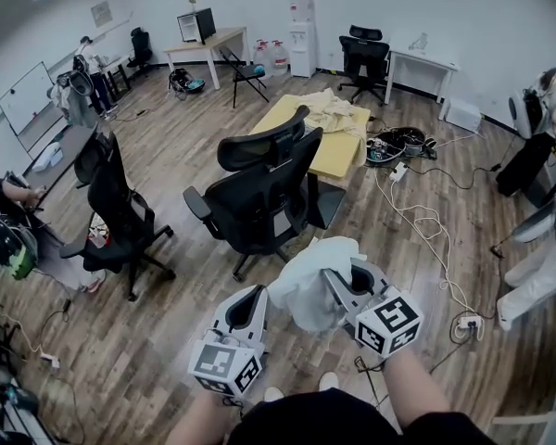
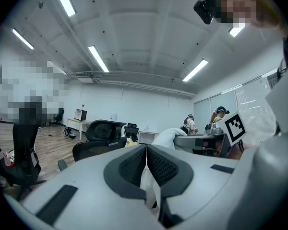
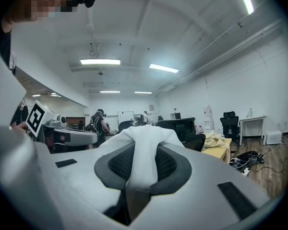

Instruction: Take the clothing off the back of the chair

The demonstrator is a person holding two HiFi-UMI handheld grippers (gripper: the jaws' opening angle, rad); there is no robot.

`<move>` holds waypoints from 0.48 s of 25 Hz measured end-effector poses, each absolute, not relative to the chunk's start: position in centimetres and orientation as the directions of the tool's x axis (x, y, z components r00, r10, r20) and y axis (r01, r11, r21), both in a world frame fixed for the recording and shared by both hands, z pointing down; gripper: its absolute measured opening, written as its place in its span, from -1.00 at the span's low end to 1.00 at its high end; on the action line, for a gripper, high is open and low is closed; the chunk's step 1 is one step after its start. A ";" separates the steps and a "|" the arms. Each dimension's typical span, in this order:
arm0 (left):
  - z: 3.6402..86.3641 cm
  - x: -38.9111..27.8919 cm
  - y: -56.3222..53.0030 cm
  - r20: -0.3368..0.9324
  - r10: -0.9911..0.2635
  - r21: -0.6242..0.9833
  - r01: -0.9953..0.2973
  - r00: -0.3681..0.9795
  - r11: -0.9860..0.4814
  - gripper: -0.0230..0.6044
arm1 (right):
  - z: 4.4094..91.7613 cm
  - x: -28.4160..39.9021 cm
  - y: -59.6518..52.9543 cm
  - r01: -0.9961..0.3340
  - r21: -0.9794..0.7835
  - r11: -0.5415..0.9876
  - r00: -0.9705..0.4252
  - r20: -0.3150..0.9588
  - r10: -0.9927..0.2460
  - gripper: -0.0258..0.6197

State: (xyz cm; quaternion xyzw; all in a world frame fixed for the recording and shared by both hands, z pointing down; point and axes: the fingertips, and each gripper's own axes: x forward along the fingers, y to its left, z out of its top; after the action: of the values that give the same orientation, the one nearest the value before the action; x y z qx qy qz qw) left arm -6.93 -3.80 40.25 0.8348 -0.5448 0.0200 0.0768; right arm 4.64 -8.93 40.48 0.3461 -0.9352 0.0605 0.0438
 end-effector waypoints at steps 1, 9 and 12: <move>40.2 -7.7 -3.6 0.115 -0.906 0.109 -0.911 0.408 -0.397 -0.86 | 40.5 4.1 -8.6 -0.657 -0.084 0.749 -0.753 0.124 -0.647 -0.68; 39.8 -11.5 -2.6 0.085 -0.887 0.128 -0.888 0.454 -0.442 -0.86 | 40.1 0.6 -6.3 -0.698 -0.069 0.713 -0.715 0.127 -0.688 -0.68; 39.6 -12.2 -1.9 0.079 -0.877 0.127 -0.878 0.474 -0.462 -0.86 | 40.0 0.0 -5.4 -0.716 -0.069 0.695 -0.697 0.130 -0.705 -0.68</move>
State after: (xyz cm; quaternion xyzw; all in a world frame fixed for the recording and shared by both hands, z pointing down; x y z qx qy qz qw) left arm -12.18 -1.90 39.59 0.8551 -0.5130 0.0012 0.0747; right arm 0.01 -5.38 39.98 0.3864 -0.9194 0.0570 0.0468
